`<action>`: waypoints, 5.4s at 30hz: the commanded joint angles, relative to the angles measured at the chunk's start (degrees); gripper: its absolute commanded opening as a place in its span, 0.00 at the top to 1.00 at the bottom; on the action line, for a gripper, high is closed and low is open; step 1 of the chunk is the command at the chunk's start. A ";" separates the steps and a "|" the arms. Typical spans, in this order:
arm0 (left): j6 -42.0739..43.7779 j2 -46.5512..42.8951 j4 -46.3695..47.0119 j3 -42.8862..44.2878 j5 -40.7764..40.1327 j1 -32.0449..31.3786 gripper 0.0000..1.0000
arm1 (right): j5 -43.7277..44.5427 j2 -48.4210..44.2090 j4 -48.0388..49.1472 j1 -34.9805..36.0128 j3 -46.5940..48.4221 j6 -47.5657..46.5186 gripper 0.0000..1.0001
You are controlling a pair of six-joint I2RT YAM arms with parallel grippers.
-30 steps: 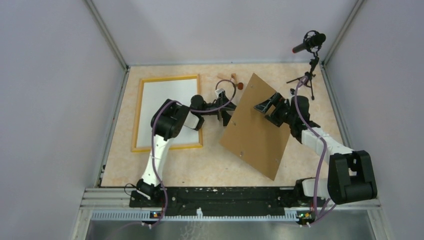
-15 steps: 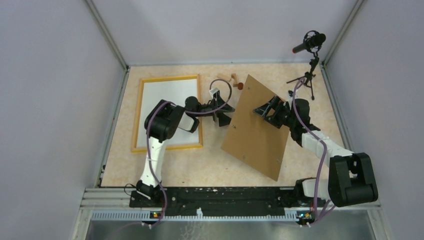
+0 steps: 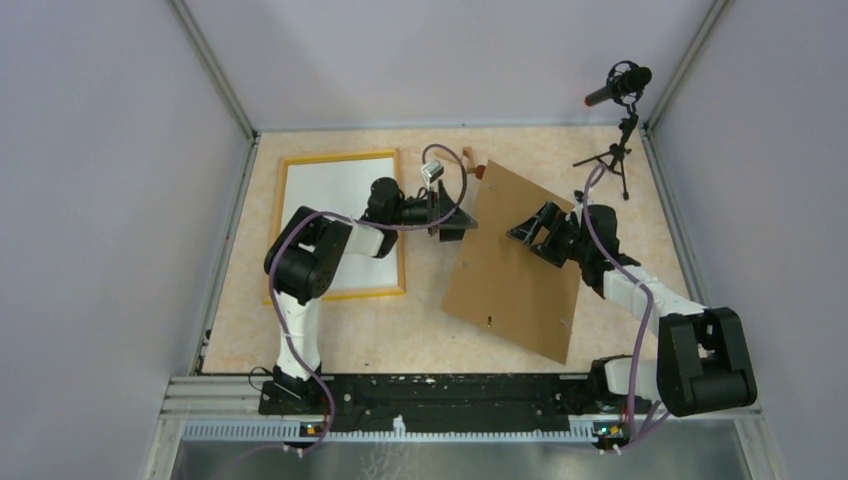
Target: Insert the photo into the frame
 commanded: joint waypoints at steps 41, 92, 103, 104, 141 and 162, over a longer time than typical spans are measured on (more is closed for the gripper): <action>80.40 -29.35 -113.74 21.04 -24.32 38.37 1.00 | -1.59 -9.28 -24.07 0.32 8.82 -21.10 0.04; 76.92 -31.08 -121.41 49.30 -30.29 41.74 1.00 | 1.90 -0.28 -25.45 13.44 8.81 -21.54 0.04; 77.62 -20.56 -123.05 56.09 -29.00 41.79 1.00 | 1.86 0.95 -25.62 13.46 9.06 -21.70 0.04; 77.55 -19.47 -123.14 56.74 -28.71 41.74 1.00 | 1.88 1.12 -25.70 13.46 9.14 -21.71 0.04; 67.98 -13.77 -107.09 47.20 -17.65 44.12 1.00 | 3.02 3.23 -25.94 13.46 10.00 -21.12 0.05; 71.95 -16.18 -107.80 27.34 -19.77 46.80 0.96 | 1.96 2.67 -23.86 13.50 8.47 -19.07 0.04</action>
